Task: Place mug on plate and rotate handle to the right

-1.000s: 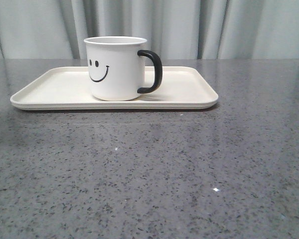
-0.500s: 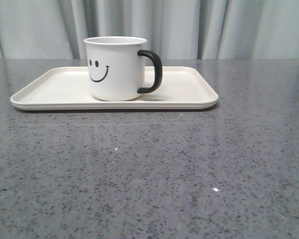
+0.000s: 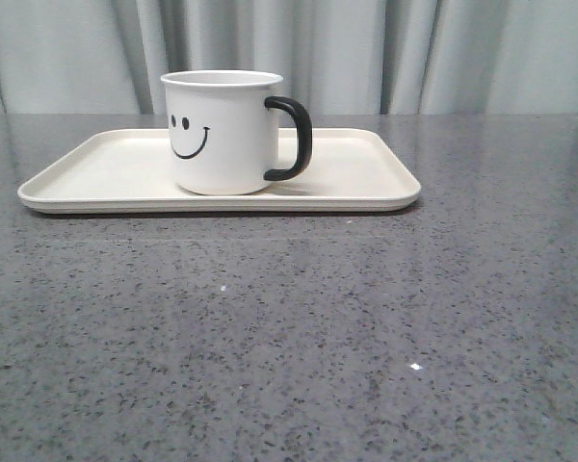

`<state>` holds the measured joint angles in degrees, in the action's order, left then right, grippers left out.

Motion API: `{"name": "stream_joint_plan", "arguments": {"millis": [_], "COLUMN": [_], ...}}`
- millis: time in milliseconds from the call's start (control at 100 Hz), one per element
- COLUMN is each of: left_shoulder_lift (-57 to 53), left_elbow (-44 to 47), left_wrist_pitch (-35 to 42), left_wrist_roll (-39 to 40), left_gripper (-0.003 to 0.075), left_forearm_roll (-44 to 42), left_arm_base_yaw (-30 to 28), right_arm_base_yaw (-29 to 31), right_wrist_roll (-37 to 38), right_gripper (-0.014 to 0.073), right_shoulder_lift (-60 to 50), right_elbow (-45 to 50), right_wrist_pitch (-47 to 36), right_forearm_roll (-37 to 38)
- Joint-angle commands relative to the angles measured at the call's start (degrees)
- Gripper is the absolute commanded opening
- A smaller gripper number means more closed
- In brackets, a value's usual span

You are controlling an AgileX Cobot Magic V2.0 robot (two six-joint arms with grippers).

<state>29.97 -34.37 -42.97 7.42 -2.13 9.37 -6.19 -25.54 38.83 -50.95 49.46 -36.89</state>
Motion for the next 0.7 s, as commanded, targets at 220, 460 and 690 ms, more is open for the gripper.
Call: {"name": "stream_joint_plan", "arguments": {"millis": [220,460,690], "left_shoulder_lift": [0.2,0.2,0.2], "left_elbow": [-1.5,-1.5,-1.5], "left_wrist_pitch": [4.4,4.4,4.3], "left_wrist_roll": [0.4,0.4,0.4], "left_gripper": [0.0421,0.0421,0.0421], "left_forearm_roll": [-0.2,-0.2,-0.2], "left_arm_base_yaw": [0.0,0.0,0.0], "right_arm_base_yaw": [-2.9,-13.0,-20.5], "right_wrist_roll": [-3.2,-3.2,-3.0], "right_gripper": [0.0531,0.0529,0.0475], "right_shoulder_lift": [16.4,27.4,38.0], "right_elbow": [-14.4,-21.7,-28.4], "right_wrist_pitch": [-5.0,-10.9,-15.4], "right_forearm_roll": [-3.0,-1.7,-0.2]}}
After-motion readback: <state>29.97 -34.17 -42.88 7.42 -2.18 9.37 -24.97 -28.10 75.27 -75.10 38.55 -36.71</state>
